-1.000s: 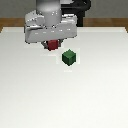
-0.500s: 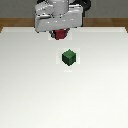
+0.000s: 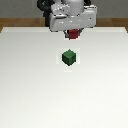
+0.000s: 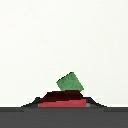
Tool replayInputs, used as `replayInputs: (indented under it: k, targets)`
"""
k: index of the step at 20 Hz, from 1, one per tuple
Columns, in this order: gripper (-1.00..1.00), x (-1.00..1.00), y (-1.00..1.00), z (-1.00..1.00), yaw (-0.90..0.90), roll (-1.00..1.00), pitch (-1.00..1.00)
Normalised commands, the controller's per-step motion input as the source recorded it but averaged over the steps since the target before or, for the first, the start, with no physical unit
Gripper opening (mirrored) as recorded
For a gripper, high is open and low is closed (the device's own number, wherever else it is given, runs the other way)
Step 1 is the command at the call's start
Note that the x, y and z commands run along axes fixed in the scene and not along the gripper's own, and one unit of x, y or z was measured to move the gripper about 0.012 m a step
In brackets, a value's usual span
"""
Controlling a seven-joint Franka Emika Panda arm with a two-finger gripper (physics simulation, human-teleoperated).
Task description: Place the red cube on top of the green cube.
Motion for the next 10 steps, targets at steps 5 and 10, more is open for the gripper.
replayInputs:
  k: [5,10]
  targets:
    - [-1.0,0.0,-0.2,0.0,0.0,0.0,0.0]
    - [-1.0,0.0,0.0,-0.6,0.0,0.0,0.0]
